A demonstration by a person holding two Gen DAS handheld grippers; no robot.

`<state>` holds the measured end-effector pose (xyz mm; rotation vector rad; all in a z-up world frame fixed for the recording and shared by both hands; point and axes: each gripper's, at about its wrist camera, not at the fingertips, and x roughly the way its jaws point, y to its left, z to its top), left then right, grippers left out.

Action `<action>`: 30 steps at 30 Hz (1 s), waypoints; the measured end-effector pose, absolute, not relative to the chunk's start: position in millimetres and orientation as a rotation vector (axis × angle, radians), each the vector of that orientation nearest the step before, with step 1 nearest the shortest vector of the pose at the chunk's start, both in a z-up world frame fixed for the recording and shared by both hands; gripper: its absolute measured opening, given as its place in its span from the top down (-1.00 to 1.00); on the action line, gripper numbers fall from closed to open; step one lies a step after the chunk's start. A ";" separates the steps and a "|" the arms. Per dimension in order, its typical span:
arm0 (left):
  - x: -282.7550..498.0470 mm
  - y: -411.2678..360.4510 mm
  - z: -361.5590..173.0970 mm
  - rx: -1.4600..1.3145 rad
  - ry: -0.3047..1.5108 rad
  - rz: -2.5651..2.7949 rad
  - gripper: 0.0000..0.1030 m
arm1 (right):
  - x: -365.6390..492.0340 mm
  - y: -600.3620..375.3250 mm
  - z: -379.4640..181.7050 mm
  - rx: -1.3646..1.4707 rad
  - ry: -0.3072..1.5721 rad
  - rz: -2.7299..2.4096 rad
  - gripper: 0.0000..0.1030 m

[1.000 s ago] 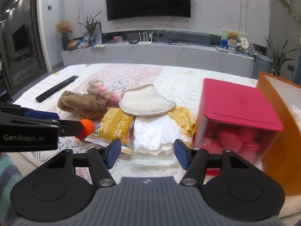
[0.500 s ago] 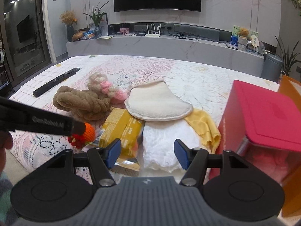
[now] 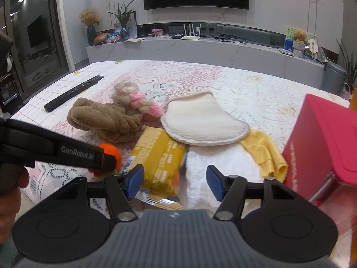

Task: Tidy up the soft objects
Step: 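Grasp the yellow snack packet with the right gripper while the left grasps the knitted flower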

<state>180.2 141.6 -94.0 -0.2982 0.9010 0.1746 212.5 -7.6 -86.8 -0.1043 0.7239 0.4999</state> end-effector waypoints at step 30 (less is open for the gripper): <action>170.2 156.0 -93.4 -0.362 0.853 0.148 0.24 | 228.9 42.0 -100.0 -0.090 0.828 0.421 0.06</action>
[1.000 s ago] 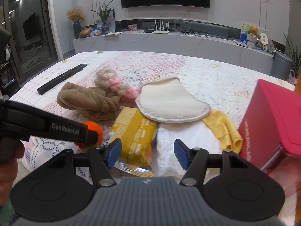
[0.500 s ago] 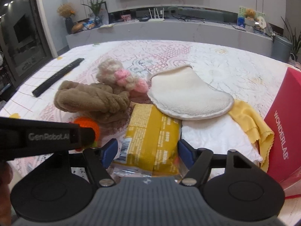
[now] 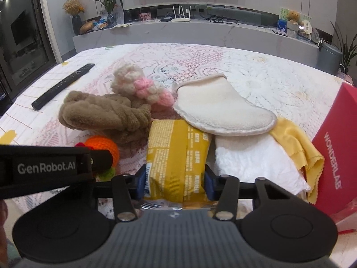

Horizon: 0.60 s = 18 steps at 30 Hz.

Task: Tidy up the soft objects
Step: 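Grasp the yellow snack packet with the right gripper while the left grasps the knitted flower, then carry the snack packet and knitted flower over the orange box with both tools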

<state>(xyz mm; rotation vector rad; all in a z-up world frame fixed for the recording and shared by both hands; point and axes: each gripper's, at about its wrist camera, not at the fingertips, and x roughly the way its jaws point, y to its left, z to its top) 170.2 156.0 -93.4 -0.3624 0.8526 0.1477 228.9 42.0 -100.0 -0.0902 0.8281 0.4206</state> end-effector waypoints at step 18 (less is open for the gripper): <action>115.8 126.1 -44.9 -0.299 0.741 0.072 0.26 | 167.7 -11.4 -36.6 -0.007 0.766 0.469 0.09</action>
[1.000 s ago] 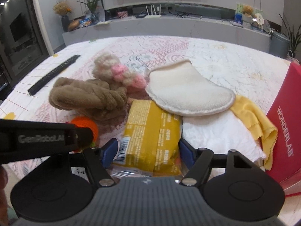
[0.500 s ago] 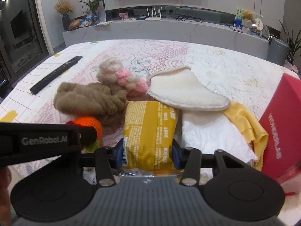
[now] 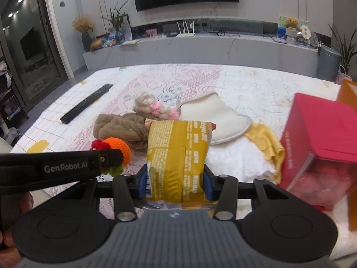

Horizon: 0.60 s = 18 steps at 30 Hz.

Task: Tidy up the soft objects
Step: 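Carry the snack packet and knitted flower over the orange box with both tools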

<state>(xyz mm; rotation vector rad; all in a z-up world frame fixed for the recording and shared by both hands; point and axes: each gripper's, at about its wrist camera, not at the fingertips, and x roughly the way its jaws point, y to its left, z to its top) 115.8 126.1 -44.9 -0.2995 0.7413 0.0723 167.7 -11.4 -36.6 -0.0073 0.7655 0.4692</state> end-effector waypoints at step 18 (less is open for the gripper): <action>114.5 6.1 16.1 -0.142 0.608 -0.195 0.26 | 115.1 -165.4 28.8 0.080 0.585 0.268 0.09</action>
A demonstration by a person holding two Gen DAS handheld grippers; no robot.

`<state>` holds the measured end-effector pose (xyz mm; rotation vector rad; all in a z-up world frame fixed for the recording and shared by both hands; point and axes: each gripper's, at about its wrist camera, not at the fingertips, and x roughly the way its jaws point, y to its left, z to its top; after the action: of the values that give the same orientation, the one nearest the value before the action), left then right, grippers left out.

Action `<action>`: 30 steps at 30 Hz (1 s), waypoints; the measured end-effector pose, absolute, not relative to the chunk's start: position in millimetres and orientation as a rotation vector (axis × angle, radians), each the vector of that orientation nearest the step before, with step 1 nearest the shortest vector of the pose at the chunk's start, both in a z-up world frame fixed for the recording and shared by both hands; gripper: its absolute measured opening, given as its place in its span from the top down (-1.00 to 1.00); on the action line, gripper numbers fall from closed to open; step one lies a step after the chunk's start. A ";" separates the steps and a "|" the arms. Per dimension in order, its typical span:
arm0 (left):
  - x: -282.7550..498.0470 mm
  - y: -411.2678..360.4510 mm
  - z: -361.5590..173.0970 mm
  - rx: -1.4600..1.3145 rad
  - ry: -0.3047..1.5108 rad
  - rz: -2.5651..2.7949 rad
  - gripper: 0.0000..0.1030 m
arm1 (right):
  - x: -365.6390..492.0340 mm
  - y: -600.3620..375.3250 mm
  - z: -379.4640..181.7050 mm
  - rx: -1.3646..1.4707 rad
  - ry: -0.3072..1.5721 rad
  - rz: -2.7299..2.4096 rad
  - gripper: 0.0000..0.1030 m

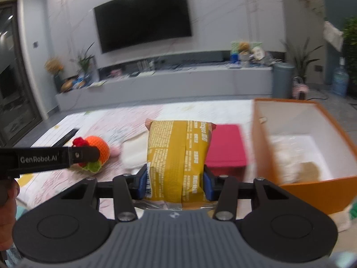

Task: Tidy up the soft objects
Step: 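Carry the snack packet and knitted flower over the orange box with both tools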

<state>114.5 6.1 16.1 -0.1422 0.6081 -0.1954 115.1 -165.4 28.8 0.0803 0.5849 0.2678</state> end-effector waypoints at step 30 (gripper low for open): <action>204.4 -216.5 10.9 0.247 0.699 -0.676 0.25 | 228.8 -372.5 12.2 0.091 0.817 0.053 0.08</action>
<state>204.4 -216.5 10.9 0.2472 0.6995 -0.6758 228.8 -372.5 12.2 0.0911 0.8170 0.0528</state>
